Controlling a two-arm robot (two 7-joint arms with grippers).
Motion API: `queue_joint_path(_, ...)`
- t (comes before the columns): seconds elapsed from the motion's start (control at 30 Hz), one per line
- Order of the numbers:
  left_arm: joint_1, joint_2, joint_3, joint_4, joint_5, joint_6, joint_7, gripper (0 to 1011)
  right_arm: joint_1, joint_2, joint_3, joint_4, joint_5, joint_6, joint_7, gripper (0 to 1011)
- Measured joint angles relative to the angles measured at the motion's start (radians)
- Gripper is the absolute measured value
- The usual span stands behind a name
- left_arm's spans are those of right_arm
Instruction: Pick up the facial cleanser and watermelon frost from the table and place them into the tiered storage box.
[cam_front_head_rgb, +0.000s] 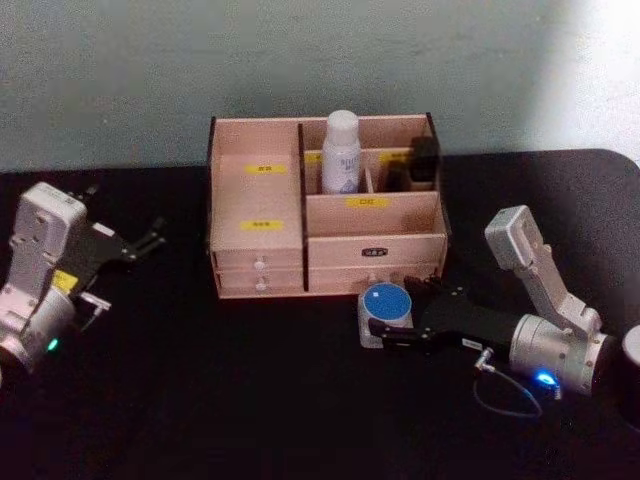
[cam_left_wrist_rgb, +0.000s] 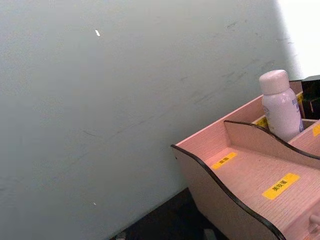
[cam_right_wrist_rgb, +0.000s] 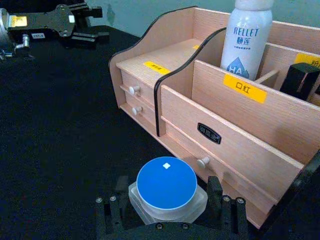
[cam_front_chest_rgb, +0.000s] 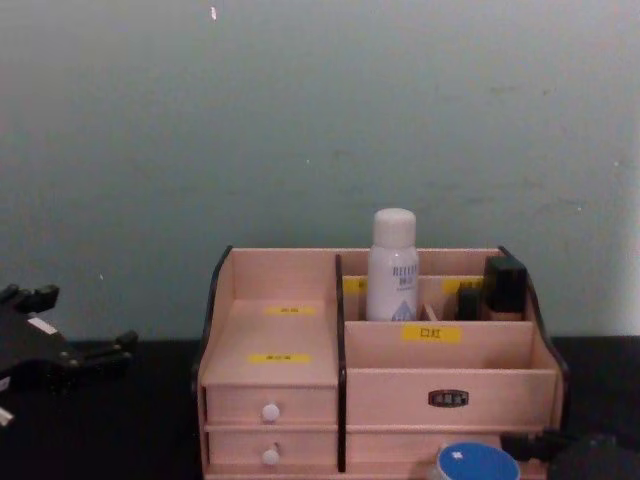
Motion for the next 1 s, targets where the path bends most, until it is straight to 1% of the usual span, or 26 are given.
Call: queue_joint_path(1.0, 0.0, 0.0, 0.0, 0.0, 0.0, 0.0, 0.0, 1001, 0.009, 0.003, -0.016, 0.016, 0.008, 0.006, 0.017, 1000)
